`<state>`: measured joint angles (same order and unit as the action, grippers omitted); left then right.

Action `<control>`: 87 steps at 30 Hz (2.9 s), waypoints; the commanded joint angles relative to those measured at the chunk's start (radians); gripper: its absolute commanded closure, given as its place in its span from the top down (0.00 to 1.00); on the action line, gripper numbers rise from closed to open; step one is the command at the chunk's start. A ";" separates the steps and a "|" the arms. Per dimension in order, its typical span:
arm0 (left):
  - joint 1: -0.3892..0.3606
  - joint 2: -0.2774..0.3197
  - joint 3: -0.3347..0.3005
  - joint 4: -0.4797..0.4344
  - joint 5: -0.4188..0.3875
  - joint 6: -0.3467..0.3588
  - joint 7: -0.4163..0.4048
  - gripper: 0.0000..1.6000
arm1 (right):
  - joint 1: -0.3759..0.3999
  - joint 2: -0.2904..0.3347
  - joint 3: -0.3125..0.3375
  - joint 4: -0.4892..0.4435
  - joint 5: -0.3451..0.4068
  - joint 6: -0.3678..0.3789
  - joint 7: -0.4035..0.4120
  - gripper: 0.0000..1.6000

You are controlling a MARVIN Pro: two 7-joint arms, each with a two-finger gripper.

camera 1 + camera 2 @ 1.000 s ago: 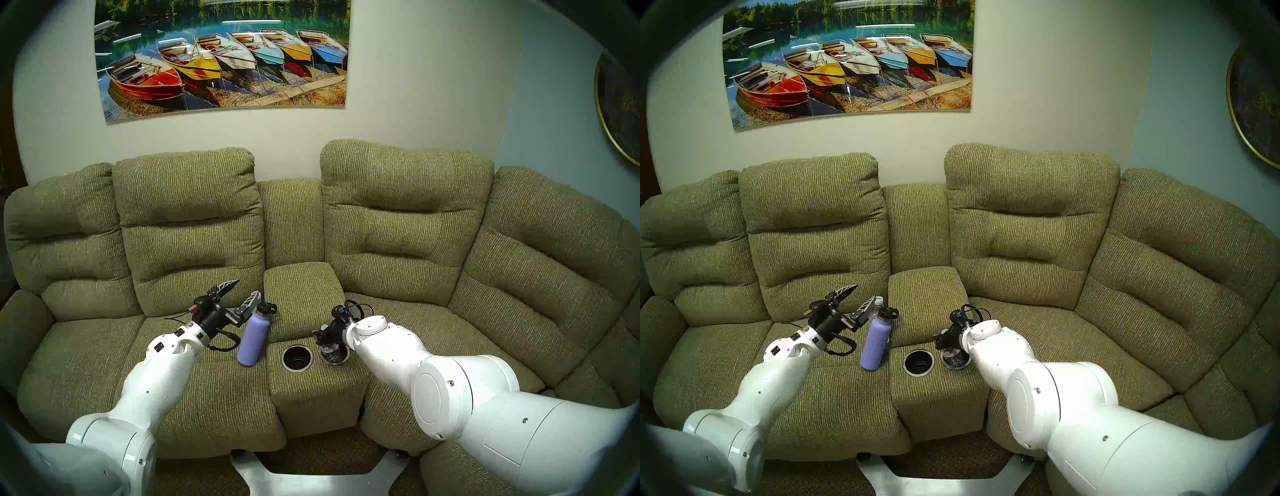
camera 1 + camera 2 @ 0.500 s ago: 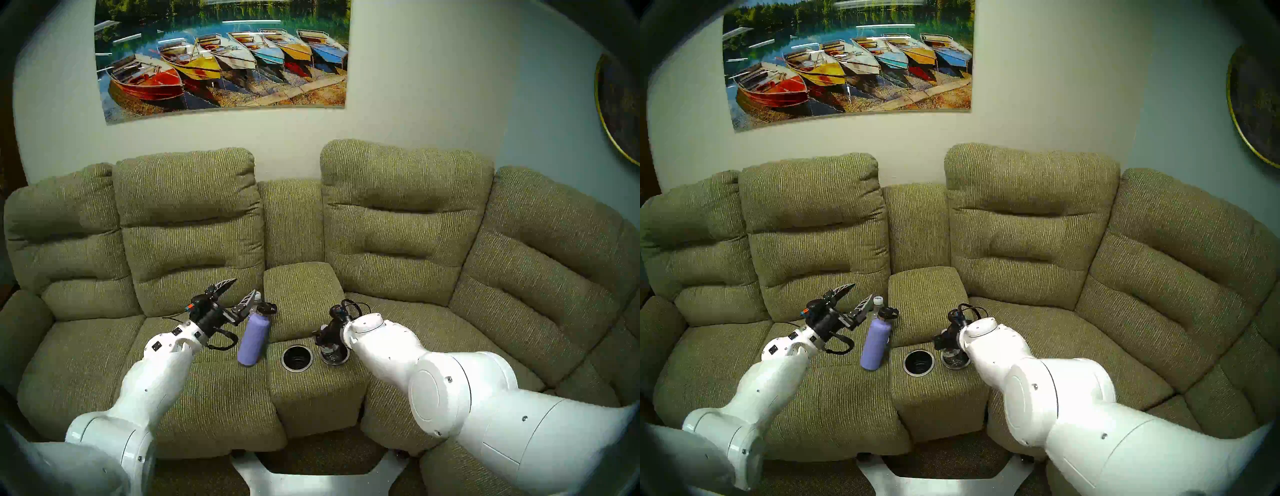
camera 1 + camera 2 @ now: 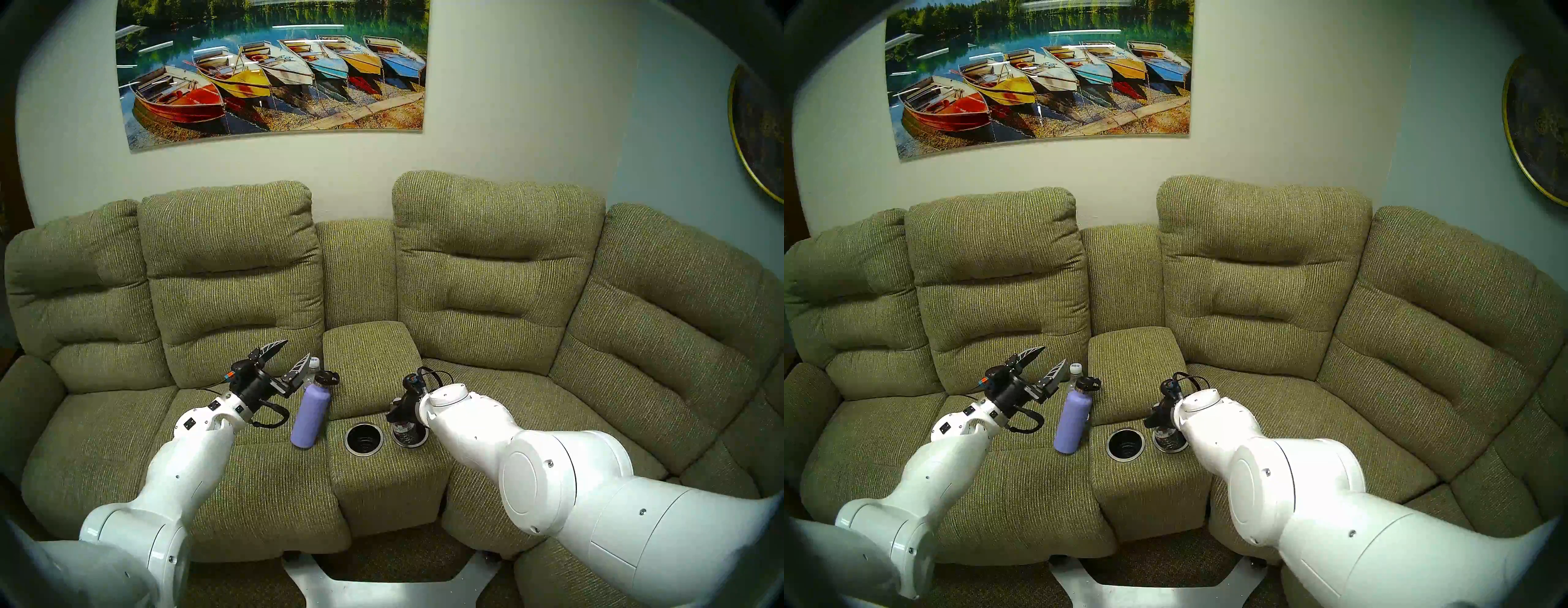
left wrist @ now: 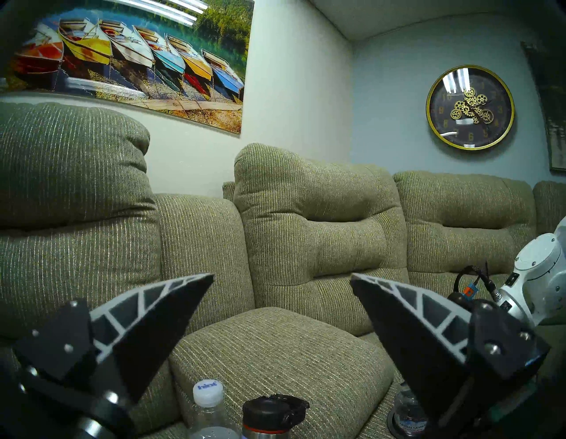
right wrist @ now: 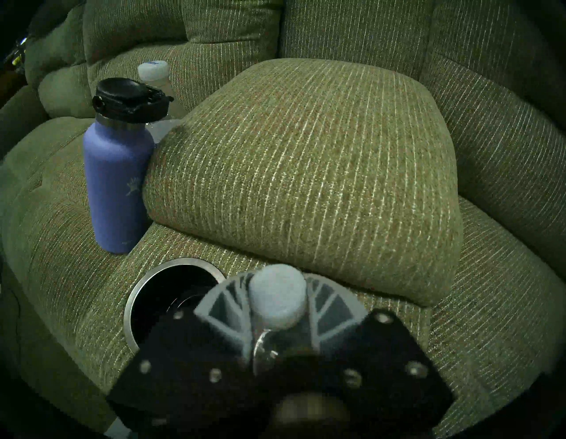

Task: Take bottles out of cup holder

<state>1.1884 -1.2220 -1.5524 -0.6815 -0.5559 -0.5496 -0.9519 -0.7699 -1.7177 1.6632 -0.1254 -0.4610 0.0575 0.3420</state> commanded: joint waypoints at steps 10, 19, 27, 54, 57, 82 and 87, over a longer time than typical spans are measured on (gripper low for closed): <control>-0.019 -0.005 -0.014 0.001 -0.011 -0.003 -0.003 1.00 | 0.012 -0.008 0.003 -0.011 0.001 -0.028 0.009 0.00; -0.026 -0.016 -0.009 0.014 -0.006 -0.009 -0.017 1.00 | 0.038 0.010 0.017 -0.046 0.011 -0.111 0.068 0.00; -0.017 -0.024 -0.008 -0.004 -0.014 0.002 -0.051 1.00 | 0.048 0.035 0.043 -0.104 0.028 -0.212 0.092 0.00; 0.091 -0.024 0.024 -0.096 -0.025 0.050 -0.196 1.00 | -0.035 0.040 0.106 -0.400 0.078 -0.387 0.245 0.00; 0.085 -0.032 0.026 -0.098 -0.024 0.046 -0.192 1.00 | -0.064 0.029 0.113 -0.448 0.089 -0.396 0.272 0.00; -0.024 -0.087 0.093 0.014 0.105 -0.063 -0.068 1.00 | -0.241 -0.035 0.095 -0.759 0.128 -0.379 0.524 0.00; -0.050 -0.097 0.101 0.039 0.126 -0.080 -0.044 1.00 | -0.289 -0.048 0.086 -0.835 0.132 -0.353 0.570 0.00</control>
<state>1.1983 -1.3012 -1.4528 -0.6497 -0.4436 -0.6003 -1.0232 -1.0102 -1.7352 1.7624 -0.8520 -0.3459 -0.3218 0.8610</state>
